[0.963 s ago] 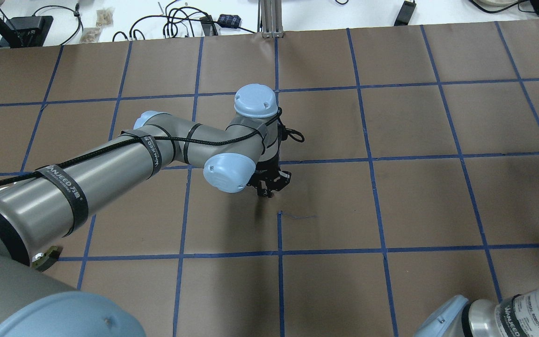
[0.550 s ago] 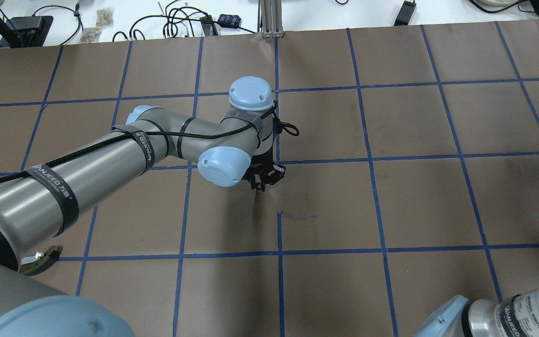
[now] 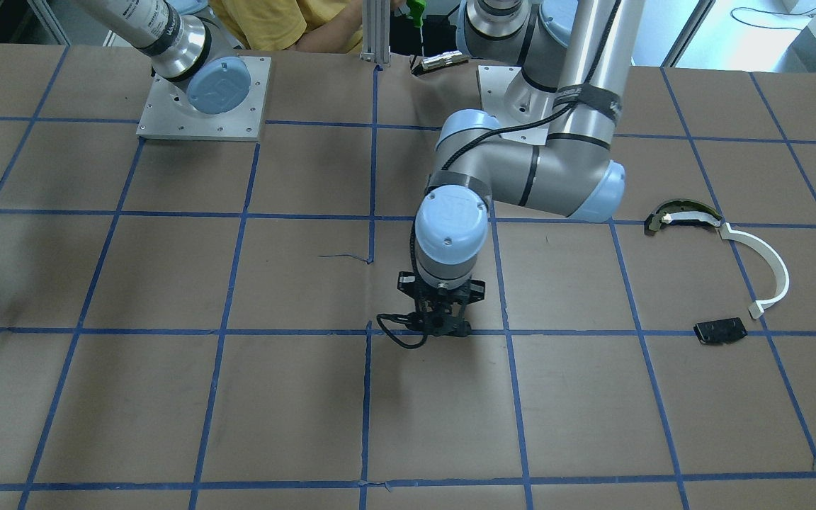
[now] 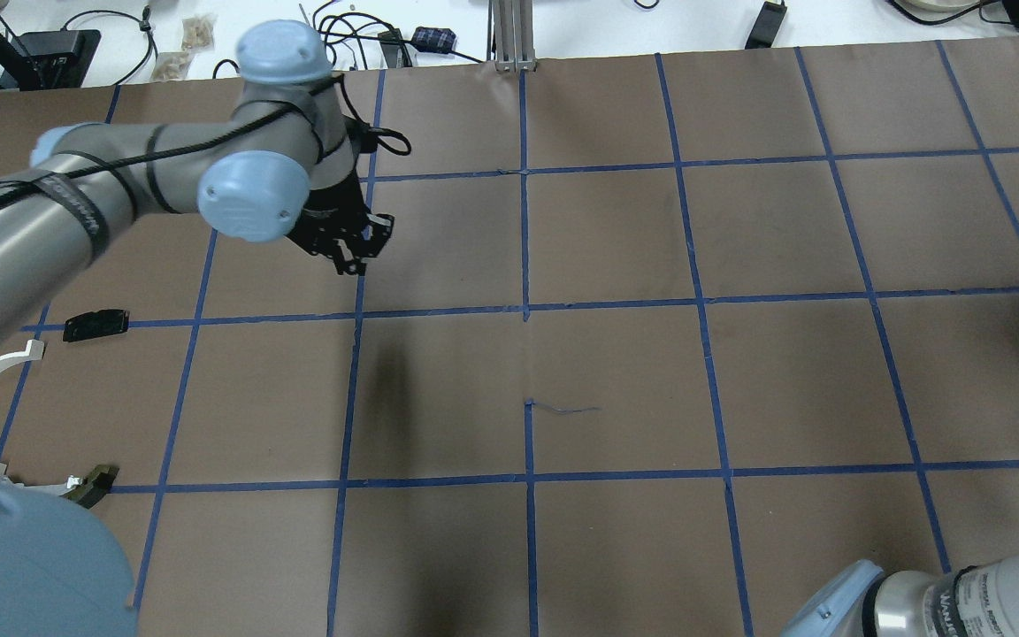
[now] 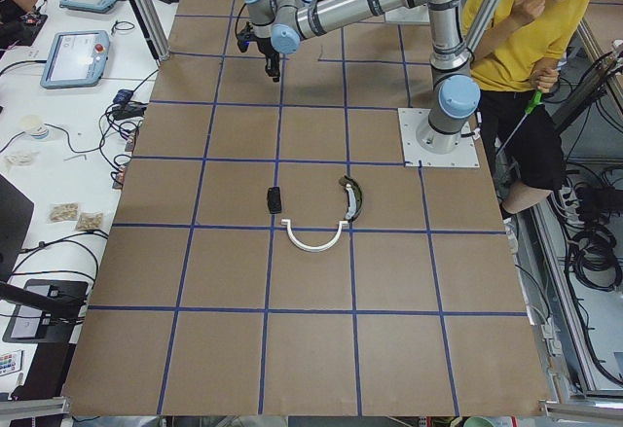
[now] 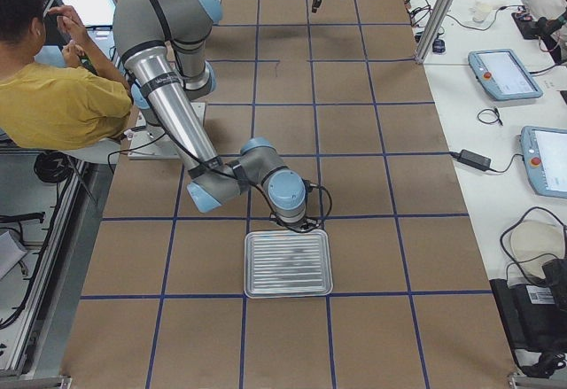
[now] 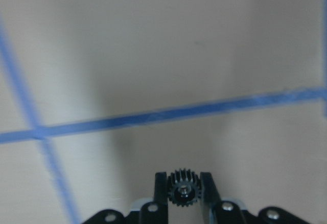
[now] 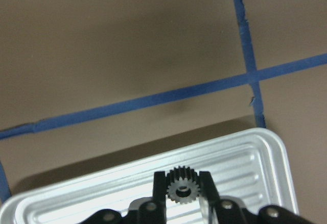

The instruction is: Place bearing gear from tray to pile

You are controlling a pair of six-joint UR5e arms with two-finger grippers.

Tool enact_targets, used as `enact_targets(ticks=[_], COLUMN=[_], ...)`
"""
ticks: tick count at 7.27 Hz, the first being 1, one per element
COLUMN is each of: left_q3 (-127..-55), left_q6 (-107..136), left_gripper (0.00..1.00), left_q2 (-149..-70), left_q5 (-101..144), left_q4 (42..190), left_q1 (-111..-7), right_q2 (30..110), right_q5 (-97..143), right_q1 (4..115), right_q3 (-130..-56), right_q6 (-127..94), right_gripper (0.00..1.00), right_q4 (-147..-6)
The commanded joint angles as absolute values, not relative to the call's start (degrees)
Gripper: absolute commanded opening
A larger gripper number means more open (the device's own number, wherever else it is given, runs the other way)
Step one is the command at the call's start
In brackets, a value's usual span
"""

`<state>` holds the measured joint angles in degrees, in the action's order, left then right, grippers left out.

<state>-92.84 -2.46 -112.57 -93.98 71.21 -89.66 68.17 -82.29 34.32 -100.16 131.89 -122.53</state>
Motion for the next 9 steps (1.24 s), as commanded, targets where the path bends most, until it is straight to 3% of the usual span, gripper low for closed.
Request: enact_targets(ticks=[1, 4, 9], left_q3=[-91.8, -94.0, -96.8], left_q6=[-17.7, -31.6, -43.7], left_gripper=[0.0, 0.0, 0.0], left_q2=[-111.4, -111.4, -112.7], left_q5=[-95.2, -95.4, -96.6], left_q4=[72.2, 72.3, 71.6], left_q1=[-74.3, -61.6, -49.8], right_q2=[75.0, 79.3, 75.0], right_q5=[-82.1, -82.7, -88.7], right_q1=[43.7, 63.8, 103.6], right_q3=[-102.5, -108.0, -107.0], right_q6=[114.7, 80.4, 10.3], right_gripper=[0.12, 0.12, 0.12], right_q4=[-119.1, -121.6, -130.3])
